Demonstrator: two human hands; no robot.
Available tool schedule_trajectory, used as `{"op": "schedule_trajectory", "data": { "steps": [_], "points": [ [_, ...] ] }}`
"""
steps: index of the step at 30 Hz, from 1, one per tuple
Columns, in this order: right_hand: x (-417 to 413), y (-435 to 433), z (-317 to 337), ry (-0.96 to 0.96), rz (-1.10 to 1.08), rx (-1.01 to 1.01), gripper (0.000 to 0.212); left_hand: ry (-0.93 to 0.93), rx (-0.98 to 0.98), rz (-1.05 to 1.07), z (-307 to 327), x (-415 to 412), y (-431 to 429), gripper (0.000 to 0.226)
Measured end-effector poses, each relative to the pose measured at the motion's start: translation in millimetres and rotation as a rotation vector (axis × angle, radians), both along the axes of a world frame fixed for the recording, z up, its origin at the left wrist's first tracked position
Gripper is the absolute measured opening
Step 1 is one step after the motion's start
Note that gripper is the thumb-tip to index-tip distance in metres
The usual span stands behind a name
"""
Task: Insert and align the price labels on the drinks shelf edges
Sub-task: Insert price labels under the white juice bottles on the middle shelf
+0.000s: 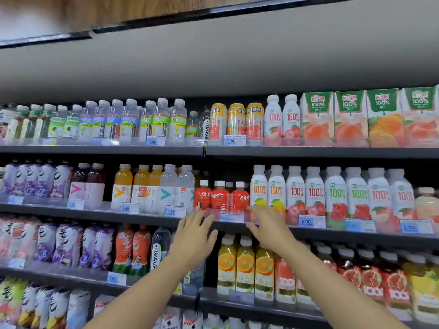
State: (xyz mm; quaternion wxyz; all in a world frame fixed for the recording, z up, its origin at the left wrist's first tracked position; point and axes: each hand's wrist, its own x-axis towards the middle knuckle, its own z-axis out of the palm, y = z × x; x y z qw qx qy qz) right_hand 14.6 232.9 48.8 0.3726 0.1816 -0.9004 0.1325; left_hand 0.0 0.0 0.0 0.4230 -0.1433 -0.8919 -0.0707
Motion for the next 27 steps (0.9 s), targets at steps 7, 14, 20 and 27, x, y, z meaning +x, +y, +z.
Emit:
{"op": "schedule_trajectory", "data": {
  "steps": [7,14,20,27],
  "points": [
    [-65,-5,12,-0.055,0.001,0.065,0.052,0.131,-0.034,-0.056,-11,-59,11,0.047],
    [-96,-9,13,-0.112,-0.078,0.06,0.045,0.237,-0.11,-0.123,-21,-96,4,0.056],
    [-104,-19,20,-0.212,-0.101,0.008,0.048,0.284,-0.158,-0.159,-22,-112,2,0.054],
    [-97,-24,20,-0.176,-0.157,-0.012,0.044,0.336,-0.139,-0.217,-17,-119,0,0.052]
  ]
}}
